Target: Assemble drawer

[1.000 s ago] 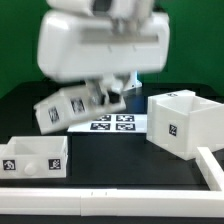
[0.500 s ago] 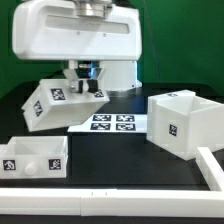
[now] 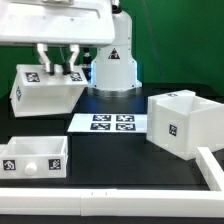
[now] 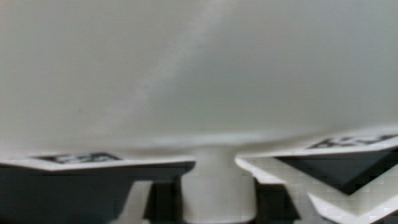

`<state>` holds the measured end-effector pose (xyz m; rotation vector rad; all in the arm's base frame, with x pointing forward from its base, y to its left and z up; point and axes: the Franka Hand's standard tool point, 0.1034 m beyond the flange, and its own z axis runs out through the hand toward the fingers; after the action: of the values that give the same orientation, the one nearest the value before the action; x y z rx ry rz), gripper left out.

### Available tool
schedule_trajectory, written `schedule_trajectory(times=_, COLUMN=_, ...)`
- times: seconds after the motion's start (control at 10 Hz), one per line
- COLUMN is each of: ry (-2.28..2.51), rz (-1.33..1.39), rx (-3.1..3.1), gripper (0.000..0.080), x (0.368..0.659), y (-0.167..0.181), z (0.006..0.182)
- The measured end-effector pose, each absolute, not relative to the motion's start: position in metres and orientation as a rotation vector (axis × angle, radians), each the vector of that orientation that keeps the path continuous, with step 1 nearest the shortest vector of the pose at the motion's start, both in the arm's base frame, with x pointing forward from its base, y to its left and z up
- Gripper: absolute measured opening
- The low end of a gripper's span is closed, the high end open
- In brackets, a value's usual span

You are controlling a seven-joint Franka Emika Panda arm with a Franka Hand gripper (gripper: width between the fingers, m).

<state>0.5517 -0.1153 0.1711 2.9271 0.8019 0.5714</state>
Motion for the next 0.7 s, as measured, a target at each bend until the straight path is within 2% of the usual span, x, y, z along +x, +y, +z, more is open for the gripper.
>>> schedule_trajectory(times=0.2, ry=0.841, rz=0.632, rx=2.828, gripper=0.0166, x=0.552, y=-0.131, z=0.162)
schedule_trajectory(times=0.4, ry=0.811, rz=0.672, rx=2.771, gripper=0.0166, x=0.543, y=-0.163, z=0.164)
schedule_trajectory(times=0.5, ry=0.560, rz=0.686, rx=2.941, gripper=0.0166, x=0.528, y=-0.158, z=0.162)
schedule_trajectory(times=0.7, ry=0.347, rz=0.618, rx=3.071, gripper=0.0166, x=0.503, y=-0.136, z=0.157)
